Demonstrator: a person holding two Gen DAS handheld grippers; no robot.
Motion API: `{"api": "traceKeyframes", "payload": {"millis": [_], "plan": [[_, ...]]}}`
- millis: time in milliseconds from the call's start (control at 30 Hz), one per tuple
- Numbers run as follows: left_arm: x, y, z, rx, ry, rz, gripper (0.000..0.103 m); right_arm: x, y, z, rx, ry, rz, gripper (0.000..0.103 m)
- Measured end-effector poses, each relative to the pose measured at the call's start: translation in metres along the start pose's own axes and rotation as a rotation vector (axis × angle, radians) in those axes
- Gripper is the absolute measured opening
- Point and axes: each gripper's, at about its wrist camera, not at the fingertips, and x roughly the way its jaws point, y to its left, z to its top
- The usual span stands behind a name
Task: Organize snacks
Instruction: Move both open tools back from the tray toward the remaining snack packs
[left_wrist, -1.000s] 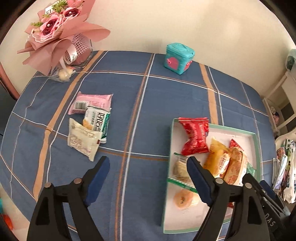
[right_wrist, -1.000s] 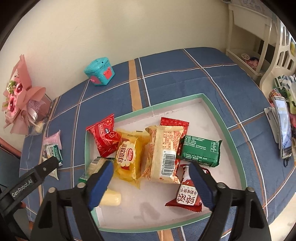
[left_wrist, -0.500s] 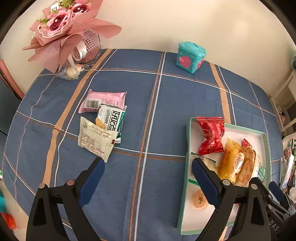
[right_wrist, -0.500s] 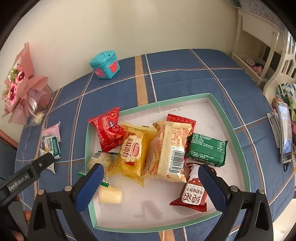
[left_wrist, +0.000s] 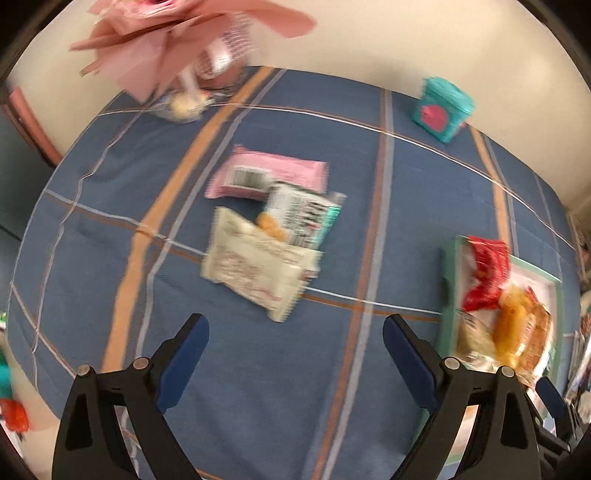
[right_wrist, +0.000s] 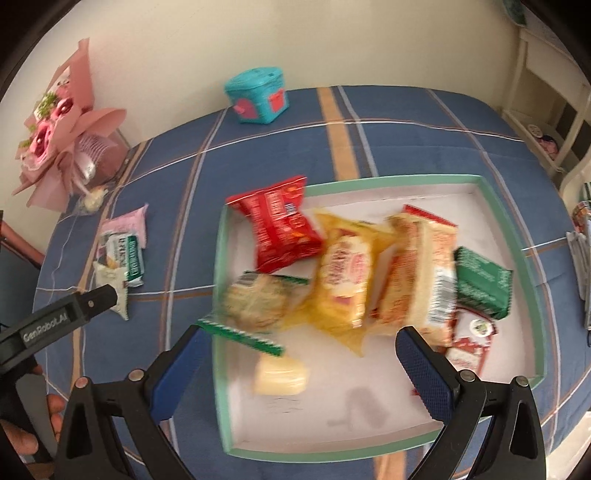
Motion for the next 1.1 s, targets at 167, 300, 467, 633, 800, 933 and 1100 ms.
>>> {"api": "traceKeyframes", "payload": {"millis": [167,300,467,633,800,933,1100], "plan": [[0.002,0.033,0.003,-0.062,-0.001,0.021,0.095,0.004,0.027,-0.005,-0.038,0.011,0.018,0.103],[0.001,0.056,0.005,-0.103,-0.006,0.027,0.095,0.004,0.046,-0.007,-0.053,0.0,0.032,0.103],[0.002,0.08,0.007,-0.158,-0.01,0.034,0.095,0.006,0.064,-0.006,-0.05,-0.006,0.064,0.103],[0.006,0.097,0.01,-0.194,-0.012,0.041,0.095,0.011,0.084,-0.006,-0.059,-0.006,0.1,0.103],[0.016,0.103,0.014,-0.214,0.004,0.04,0.095,0.021,0.102,-0.005,-0.088,-0.006,0.112,0.103],[0.025,0.108,0.017,-0.225,0.02,0.038,0.095,0.033,0.111,-0.004,-0.084,0.001,0.123,0.103],[0.038,0.112,0.021,-0.235,0.036,0.037,0.095,0.049,0.126,-0.002,-0.087,0.017,0.136,0.103]]}}
